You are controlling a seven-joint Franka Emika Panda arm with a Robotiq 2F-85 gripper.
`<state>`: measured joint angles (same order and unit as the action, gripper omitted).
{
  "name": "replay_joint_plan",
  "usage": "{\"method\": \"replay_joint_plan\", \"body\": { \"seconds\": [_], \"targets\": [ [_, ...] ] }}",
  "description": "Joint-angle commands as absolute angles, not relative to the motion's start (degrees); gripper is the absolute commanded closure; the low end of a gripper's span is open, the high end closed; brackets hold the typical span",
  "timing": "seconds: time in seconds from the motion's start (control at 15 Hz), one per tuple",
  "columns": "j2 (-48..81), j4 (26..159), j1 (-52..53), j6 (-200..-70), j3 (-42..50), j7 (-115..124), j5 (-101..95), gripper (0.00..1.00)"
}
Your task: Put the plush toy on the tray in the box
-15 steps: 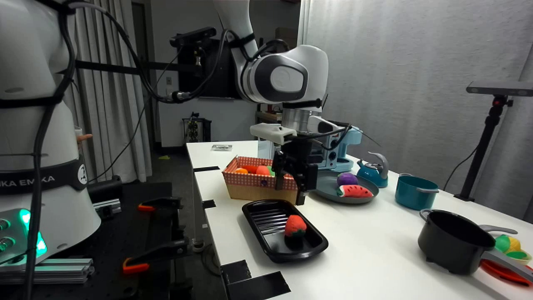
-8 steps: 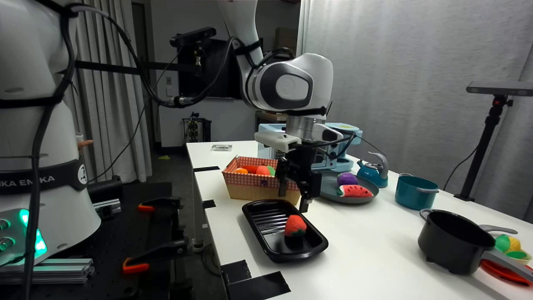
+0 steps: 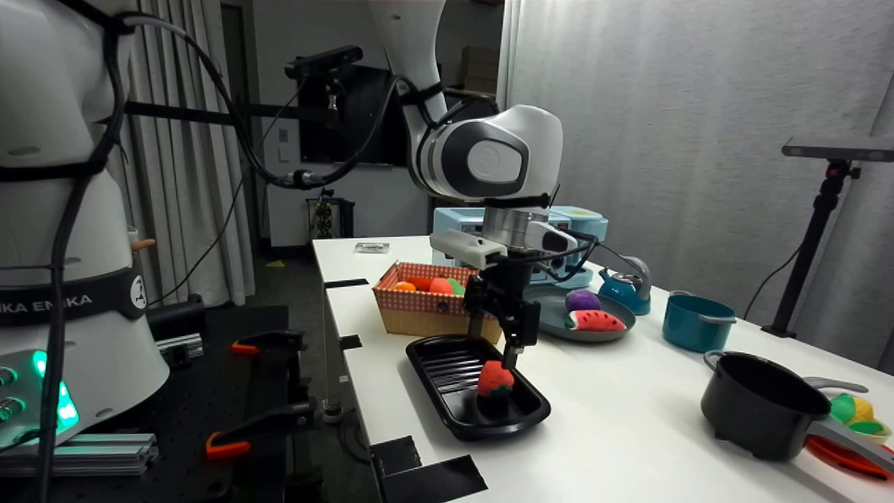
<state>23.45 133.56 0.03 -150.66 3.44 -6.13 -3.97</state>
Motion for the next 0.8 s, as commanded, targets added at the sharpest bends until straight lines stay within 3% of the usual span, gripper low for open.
{"method": "replay_joint_plan", "body": {
  "seconds": [0.0,0.73],
  "targets": [
    [25.42,132.26,-0.21,-152.68,3.66,-4.17,-5.09,0.0],
    [27.41,130.91,-0.27,-153.33,4.03,-2.76,-4.63,0.0]
  ]
}}
